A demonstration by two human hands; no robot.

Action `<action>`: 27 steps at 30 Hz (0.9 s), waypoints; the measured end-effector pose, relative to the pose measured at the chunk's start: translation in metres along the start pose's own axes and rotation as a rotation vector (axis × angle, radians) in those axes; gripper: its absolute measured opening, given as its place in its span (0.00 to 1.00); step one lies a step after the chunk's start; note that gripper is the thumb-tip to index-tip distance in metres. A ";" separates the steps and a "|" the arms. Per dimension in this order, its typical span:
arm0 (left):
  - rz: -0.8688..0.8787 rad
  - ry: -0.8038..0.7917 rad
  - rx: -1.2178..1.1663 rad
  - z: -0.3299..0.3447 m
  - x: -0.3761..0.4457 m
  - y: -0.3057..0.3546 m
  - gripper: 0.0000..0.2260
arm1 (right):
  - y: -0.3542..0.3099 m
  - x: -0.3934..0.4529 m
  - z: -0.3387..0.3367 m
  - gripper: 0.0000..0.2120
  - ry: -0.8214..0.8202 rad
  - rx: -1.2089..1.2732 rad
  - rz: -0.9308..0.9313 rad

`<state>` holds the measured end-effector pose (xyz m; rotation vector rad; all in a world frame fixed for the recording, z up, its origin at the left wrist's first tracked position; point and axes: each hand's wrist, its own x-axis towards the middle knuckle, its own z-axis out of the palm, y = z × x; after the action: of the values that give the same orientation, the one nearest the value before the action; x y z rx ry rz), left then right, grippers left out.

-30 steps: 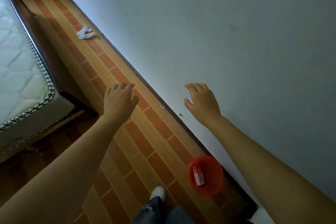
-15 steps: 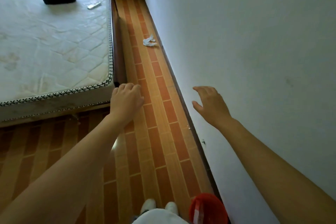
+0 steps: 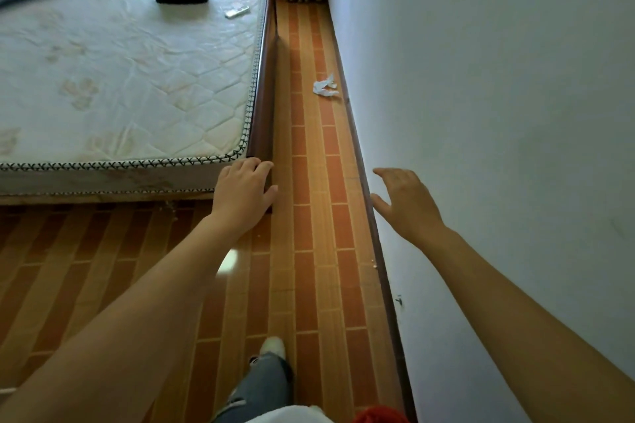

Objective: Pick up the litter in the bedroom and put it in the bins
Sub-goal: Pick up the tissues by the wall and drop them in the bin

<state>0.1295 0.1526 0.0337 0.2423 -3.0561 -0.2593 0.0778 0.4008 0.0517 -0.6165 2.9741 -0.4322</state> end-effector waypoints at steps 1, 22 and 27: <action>-0.008 -0.002 0.000 0.001 0.008 -0.002 0.20 | 0.001 0.009 0.001 0.23 -0.006 -0.008 0.002; 0.125 -0.049 -0.007 0.004 0.353 -0.082 0.19 | 0.000 0.317 -0.007 0.21 0.031 0.047 0.153; 0.119 -0.056 -0.001 0.016 0.428 -0.087 0.19 | 0.025 0.392 -0.004 0.22 0.029 0.041 0.180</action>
<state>-0.2800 0.0010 0.0252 0.0539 -3.1105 -0.2643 -0.2915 0.2670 0.0428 -0.3375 3.0047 -0.4885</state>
